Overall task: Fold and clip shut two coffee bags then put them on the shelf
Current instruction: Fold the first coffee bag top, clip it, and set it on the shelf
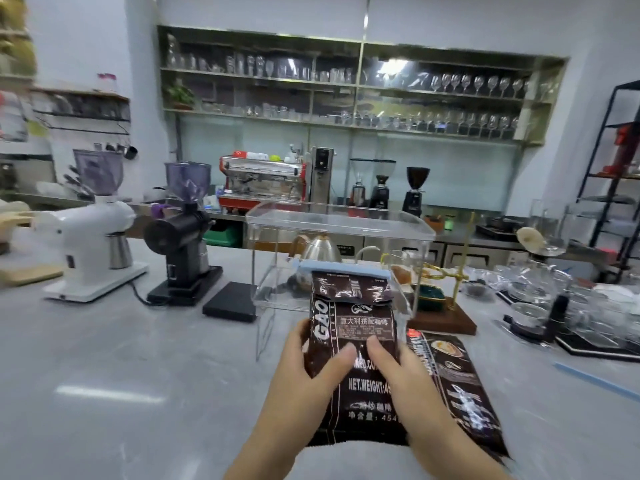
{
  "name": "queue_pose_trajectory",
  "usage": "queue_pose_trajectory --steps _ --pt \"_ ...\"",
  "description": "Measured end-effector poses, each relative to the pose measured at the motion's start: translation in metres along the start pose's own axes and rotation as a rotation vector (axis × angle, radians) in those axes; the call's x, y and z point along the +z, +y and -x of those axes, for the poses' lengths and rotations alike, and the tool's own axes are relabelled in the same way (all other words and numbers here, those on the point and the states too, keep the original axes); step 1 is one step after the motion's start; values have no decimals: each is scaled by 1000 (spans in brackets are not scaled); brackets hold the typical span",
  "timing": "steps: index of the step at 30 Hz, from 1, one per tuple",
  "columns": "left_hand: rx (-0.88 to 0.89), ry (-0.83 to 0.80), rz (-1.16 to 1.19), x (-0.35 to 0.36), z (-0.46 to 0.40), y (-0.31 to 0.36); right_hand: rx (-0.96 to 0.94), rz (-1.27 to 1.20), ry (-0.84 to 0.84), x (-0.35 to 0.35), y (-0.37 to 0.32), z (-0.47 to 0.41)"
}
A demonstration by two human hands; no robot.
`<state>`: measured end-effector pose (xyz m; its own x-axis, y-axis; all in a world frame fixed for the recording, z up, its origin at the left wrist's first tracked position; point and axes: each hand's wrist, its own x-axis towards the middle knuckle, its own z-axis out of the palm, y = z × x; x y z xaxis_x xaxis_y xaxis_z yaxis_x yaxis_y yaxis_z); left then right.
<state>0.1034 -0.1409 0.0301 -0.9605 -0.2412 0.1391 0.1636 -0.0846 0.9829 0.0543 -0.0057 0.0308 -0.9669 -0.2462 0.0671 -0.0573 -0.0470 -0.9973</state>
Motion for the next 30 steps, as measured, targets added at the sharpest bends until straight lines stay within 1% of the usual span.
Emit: queue_pose_trajectory --steps 3,6,8,11,14,16,21,23,24,28,30 --pt "125 -86 -130 -19 1 6 21 -40 -11 16 -9 -19" --pt "164 -119 -222 -33 -3 12 49 -79 -23 31 -20 -38" --pt "172 -92 -263 -39 -9 13 55 -86 -43 37 -24 -48" --pt "197 10 -331 -41 -21 9 52 -48 -65 42 -26 -57" --pt "220 80 -344 -42 -32 5 19 -17 -104 41 -26 -61" --pt "227 111 -340 -42 -40 5 -35 17 -175 37 -27 -63" --pt "216 153 -279 -44 -62 11 -183 183 -435 26 -40 -70" --pt "207 165 -291 -44 -70 12 -204 233 -481 24 -41 -78" --pt "202 173 -300 -44 -75 11 -217 260 -475 23 -41 -84" --pt "200 190 -337 -43 -91 12 -250 389 -362 20 -34 -109" --pt "196 177 -376 -42 -103 12 -253 409 -340 19 -31 -122"
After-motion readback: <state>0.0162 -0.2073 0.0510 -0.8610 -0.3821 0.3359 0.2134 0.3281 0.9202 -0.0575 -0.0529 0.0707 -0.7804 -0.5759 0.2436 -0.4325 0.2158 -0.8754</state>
